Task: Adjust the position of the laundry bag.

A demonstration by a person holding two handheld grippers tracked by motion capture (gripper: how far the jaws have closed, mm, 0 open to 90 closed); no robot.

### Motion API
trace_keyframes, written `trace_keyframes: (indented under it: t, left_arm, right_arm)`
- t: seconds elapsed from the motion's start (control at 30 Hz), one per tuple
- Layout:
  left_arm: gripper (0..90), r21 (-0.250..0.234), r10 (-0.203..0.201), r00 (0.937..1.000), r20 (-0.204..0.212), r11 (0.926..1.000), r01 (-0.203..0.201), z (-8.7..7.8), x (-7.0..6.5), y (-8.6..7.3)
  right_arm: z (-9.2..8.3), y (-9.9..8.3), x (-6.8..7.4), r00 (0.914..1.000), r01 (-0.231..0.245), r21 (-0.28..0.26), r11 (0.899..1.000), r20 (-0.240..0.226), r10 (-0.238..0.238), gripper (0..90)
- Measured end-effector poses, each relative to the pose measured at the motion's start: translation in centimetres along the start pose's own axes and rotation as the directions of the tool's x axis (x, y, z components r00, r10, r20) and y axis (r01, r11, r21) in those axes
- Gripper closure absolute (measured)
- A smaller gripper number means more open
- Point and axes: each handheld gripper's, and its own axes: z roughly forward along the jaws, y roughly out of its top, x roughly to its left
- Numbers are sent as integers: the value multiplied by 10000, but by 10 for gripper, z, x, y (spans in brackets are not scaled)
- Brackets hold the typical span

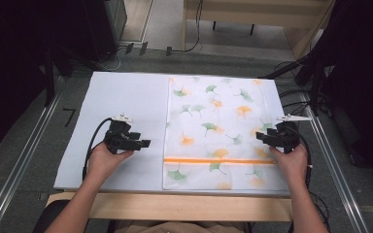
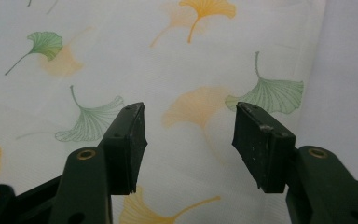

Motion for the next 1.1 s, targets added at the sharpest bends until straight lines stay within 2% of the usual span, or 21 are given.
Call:
trace_keyframes:
  t: [0.17,0.3,0.5,0.63,0.77,0.87,1.07,1.1]
  left_arm:
    - [421,282,185,9998,110,9994,-188,17,-9,7]
    - [425,315,-69,9997,232,9995,62,26,-12,12]
    - [437,331,-107,9996,249,9994,99,36,-14,15]
    - [438,403,-129,9996,269,9991,118,45,-16,16]
    - [451,582,-81,9998,165,9983,72,54,-19,17]
    - [462,612,-199,9996,175,9979,188,60,-20,17]
    - [529,515,14,9999,-168,9987,-5,65,-27,18]
    - [530,523,36,10000,-81,9986,-32,65,-28,18]
  right_arm:
    - [-1,-2,-5,9999,-40,-72,10000,155,41,451]
    - [-1,-5,-10,9994,-142,-2,9999,302,142,454]
    - [0,-10,-17,9986,-261,133,9996,464,254,456]
    - [2,-11,-18,9987,-167,226,9996,488,156,456]
    - [4,-12,-18,9983,-214,262,9994,542,199,455]
    - [6,-12,-18,9984,-232,329,9992,532,214,455]
    - [7,-13,-21,9981,-250,378,9990,564,229,455]
    - [7,-13,-21,9981,-282,400,9988,558,259,455]
